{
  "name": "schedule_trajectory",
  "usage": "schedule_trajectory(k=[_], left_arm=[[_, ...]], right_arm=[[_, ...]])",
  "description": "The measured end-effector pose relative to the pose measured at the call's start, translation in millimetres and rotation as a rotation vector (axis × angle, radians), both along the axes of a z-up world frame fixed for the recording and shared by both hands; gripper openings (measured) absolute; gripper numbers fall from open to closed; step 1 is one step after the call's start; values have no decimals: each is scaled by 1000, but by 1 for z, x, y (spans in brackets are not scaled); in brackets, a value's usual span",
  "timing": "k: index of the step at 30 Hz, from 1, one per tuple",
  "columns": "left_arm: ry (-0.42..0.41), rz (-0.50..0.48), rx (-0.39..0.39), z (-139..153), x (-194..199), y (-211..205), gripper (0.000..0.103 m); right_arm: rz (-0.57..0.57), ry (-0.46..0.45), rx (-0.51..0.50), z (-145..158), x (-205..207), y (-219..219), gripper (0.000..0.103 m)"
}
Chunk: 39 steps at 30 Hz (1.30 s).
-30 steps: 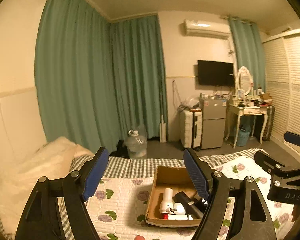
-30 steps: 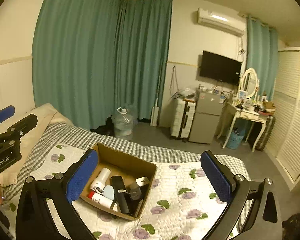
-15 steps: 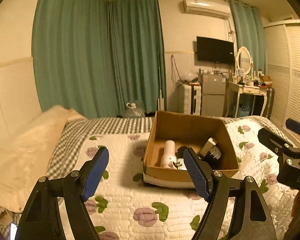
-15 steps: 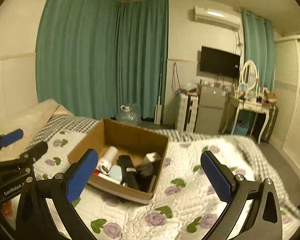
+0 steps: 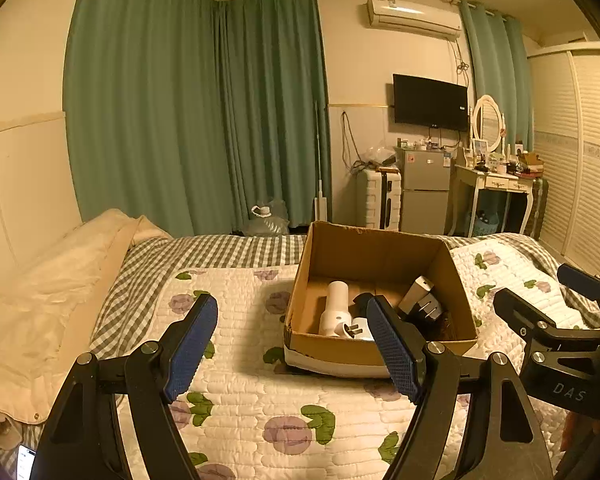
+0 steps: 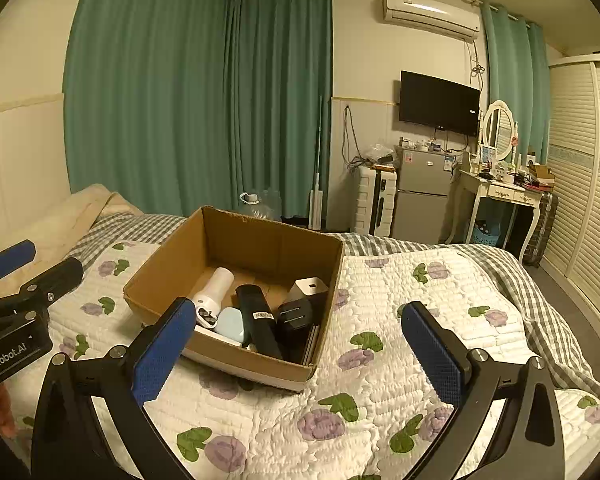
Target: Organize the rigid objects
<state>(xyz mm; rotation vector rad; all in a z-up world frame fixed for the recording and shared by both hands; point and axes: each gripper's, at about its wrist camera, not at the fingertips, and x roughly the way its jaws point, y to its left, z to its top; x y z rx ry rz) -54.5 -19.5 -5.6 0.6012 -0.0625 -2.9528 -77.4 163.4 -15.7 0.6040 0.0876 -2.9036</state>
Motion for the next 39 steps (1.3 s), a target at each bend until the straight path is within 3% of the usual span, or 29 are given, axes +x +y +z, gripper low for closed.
schedule_trajectory(k=[39], left_arm=[[-25,-17,-10,-4,-2,5,80]], right_arm=[[-6,-11,13,2,0,0,103]])
